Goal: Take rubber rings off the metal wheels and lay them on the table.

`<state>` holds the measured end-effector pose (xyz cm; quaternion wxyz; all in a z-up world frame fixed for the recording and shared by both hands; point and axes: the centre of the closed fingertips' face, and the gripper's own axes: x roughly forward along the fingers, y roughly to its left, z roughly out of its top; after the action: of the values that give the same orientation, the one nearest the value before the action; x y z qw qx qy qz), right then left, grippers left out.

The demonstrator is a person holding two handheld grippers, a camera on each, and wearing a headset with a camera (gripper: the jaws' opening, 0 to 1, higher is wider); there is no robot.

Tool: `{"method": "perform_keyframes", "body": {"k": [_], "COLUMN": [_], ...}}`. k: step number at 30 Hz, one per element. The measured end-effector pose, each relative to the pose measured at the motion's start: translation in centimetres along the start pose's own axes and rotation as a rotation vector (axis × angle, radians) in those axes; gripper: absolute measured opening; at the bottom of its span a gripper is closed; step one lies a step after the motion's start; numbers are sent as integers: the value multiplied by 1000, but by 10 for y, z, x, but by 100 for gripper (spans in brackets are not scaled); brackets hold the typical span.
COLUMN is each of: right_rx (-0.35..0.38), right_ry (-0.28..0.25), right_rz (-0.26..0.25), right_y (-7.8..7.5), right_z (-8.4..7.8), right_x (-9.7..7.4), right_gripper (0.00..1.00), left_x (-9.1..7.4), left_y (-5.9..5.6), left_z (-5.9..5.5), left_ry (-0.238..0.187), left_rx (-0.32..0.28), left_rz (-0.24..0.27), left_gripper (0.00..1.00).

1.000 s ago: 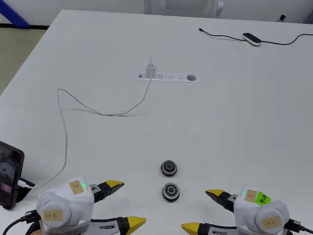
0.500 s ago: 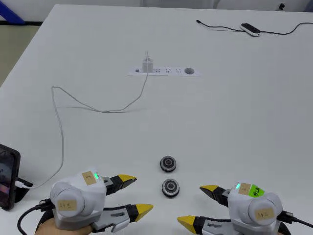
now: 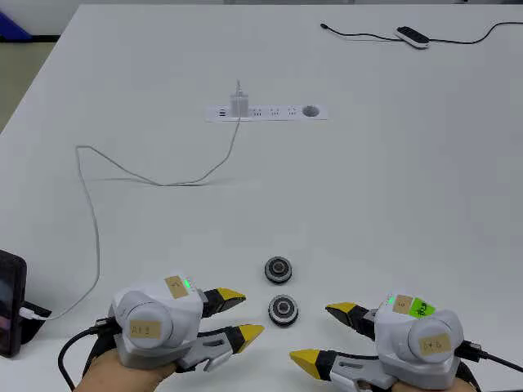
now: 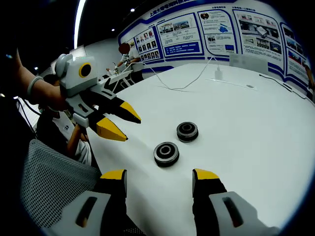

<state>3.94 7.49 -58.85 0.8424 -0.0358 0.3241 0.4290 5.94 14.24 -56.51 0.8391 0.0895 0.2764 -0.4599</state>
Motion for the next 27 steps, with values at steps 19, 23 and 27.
{"method": "perform_keyframes", "body": {"k": [19,23,27], "right_rx": [68,76,88], "right_ry": [-23,-26,-30], "right_rz": [11,12,11], "right_y": [-3,-4,-6], "right_z": [2,2,3], "right_x": [6,7,9], "right_gripper": [53,52,52], "left_x": [33,40,46], "left_y": [-3,-3,-4], "left_z": [8,7,7], "left_ry": [65,79,91], "left_rx": [88,105,115], "left_rz": [-39,-42,-48], "left_gripper": [13,11,12]}}
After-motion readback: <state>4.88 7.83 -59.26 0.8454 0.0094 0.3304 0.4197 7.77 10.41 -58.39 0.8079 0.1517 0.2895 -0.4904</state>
